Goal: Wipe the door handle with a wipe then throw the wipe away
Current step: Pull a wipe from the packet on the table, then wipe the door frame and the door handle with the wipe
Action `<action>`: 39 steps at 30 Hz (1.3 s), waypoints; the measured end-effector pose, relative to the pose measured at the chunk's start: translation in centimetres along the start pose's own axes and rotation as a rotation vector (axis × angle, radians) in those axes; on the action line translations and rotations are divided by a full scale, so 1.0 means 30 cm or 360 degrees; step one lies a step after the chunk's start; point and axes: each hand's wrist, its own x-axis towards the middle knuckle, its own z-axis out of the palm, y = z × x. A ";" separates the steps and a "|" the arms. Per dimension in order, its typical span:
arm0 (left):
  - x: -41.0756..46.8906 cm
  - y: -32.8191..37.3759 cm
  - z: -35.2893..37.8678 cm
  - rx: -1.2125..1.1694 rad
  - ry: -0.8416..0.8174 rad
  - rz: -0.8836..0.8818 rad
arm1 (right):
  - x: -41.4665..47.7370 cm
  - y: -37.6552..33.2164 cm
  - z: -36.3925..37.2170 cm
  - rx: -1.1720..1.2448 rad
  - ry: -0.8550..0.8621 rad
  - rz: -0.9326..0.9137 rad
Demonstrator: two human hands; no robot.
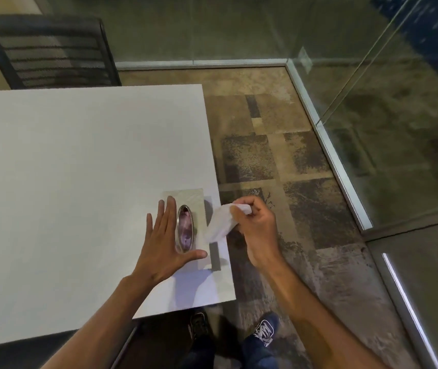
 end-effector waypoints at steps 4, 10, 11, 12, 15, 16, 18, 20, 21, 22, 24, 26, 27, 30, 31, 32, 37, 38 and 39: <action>0.035 0.147 0.006 -0.0075 0.0044 0.0121 | -0.020 -0.043 -0.153 0.0392 0.0206 0.0244; 0.090 0.393 0.097 -0.0091 -0.0003 0.0264 | -0.090 -0.092 -0.412 0.0471 0.0399 0.0203; 0.097 0.438 0.118 -0.0099 -0.0017 0.0292 | -0.104 -0.101 -0.452 0.0458 0.0460 0.0184; 0.100 0.481 0.136 -0.0115 -0.0028 0.0312 | -0.118 -0.110 -0.488 0.0442 0.0509 0.0181; 0.110 0.644 0.208 -0.0140 -0.0066 0.0372 | -0.166 -0.141 -0.632 0.0404 0.0659 0.0186; 0.114 0.695 0.234 -0.0132 -0.0087 0.0412 | -0.181 -0.151 -0.683 0.0416 0.0700 0.0189; 0.124 0.792 0.291 -0.0112 -0.0149 0.0512 | -0.210 -0.168 -0.787 0.0474 0.0786 0.0210; 0.130 0.885 0.347 -0.0128 -0.0199 0.0570 | -0.238 -0.179 -0.889 0.0545 0.0832 0.0249; 0.133 0.932 0.375 -0.0143 -0.0219 0.0593 | -0.253 -0.183 -0.937 0.0603 0.0834 0.0268; 0.134 0.978 0.403 -0.0158 -0.0239 0.0620 | -0.268 -0.186 -0.985 0.0672 0.0834 0.0278; 0.136 1.071 0.459 -0.0177 -0.0267 0.0692 | -0.292 -0.188 -1.080 0.0795 0.0858 0.0283; 0.136 1.161 0.514 -0.0175 -0.0271 0.0772 | -0.317 -0.195 -1.173 0.0883 0.0888 0.0272; 0.136 1.202 0.539 -0.0170 -0.0269 0.0807 | -0.328 -0.199 -1.216 0.0915 0.0909 0.0261; 0.138 1.312 0.601 -0.0087 -0.0306 0.0914 | -0.357 -0.208 -1.335 0.0933 0.1039 0.0222; 0.141 1.344 0.619 -0.0036 -0.0318 0.0962 | -0.366 -0.212 -1.371 0.0931 0.1088 0.0205; 0.147 1.373 0.635 0.0028 -0.0325 0.1017 | -0.374 -0.218 -1.406 0.0929 0.1131 0.0186; 0.205 1.515 0.713 0.0239 -0.0333 0.1344 | -0.399 -0.252 -1.547 0.0890 0.1331 0.0071; 0.224 1.545 0.731 0.0256 -0.0337 0.1398 | -0.399 -0.260 -1.572 0.0886 0.1379 0.0051; 0.244 1.576 0.749 0.0270 -0.0338 0.1443 | -0.397 -0.269 -1.597 0.0879 0.1426 0.0031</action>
